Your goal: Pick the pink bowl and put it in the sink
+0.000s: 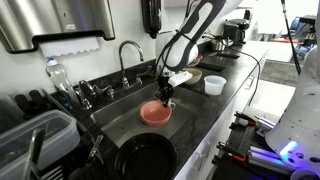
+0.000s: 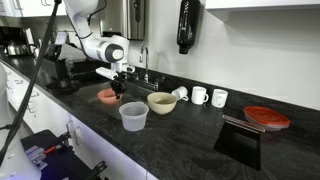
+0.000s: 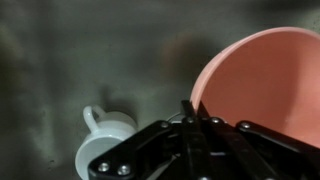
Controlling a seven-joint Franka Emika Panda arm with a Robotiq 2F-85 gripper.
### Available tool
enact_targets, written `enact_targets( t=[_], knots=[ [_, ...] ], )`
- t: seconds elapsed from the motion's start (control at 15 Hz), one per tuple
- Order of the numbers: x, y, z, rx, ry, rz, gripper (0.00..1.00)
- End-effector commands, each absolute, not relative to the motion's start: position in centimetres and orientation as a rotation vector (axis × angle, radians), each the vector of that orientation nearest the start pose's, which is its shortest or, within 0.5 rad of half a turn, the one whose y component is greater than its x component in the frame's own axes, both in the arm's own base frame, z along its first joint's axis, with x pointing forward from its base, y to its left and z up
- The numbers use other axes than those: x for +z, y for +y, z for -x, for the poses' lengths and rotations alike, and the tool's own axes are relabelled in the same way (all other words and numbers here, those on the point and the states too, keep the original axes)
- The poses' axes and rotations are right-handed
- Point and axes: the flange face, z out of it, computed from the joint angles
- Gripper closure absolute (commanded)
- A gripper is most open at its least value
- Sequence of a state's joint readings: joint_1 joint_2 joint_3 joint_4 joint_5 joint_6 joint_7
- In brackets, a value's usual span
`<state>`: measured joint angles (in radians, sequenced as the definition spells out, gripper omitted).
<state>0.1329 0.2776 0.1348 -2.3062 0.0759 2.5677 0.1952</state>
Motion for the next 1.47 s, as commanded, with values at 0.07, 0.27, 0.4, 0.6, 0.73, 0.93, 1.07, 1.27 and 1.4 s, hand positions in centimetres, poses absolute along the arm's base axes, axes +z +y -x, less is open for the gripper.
enact_targets(
  t=[0.07,0.27,0.4,0.6,0.73,0.93,1.07,1.27,1.4],
  knots=[
    [19.5,13.6,-51.0,0.072,-0.014,3.08,0.99],
    [17.2,13.8,-50.9,0.105,-0.019,3.084,0.99],
    [16.3,14.1,-50.9,0.114,-0.027,3.084,0.99],
    [16.4,14.1,-51.1,0.125,-0.02,3.075,0.69],
    [17.4,13.8,-51.3,0.106,-0.004,3.061,0.64],
    [20.7,13.2,-51.5,0.024,0.003,3.065,0.43],
    [24.0,12.6,-51.4,-0.062,0.013,3.061,0.3],
    [28.6,10.9,-50.9,-0.159,0.06,3.058,0.08],
    [31.2,9.2,-50.2,-0.235,0.108,3.071,0.0]
  ],
)
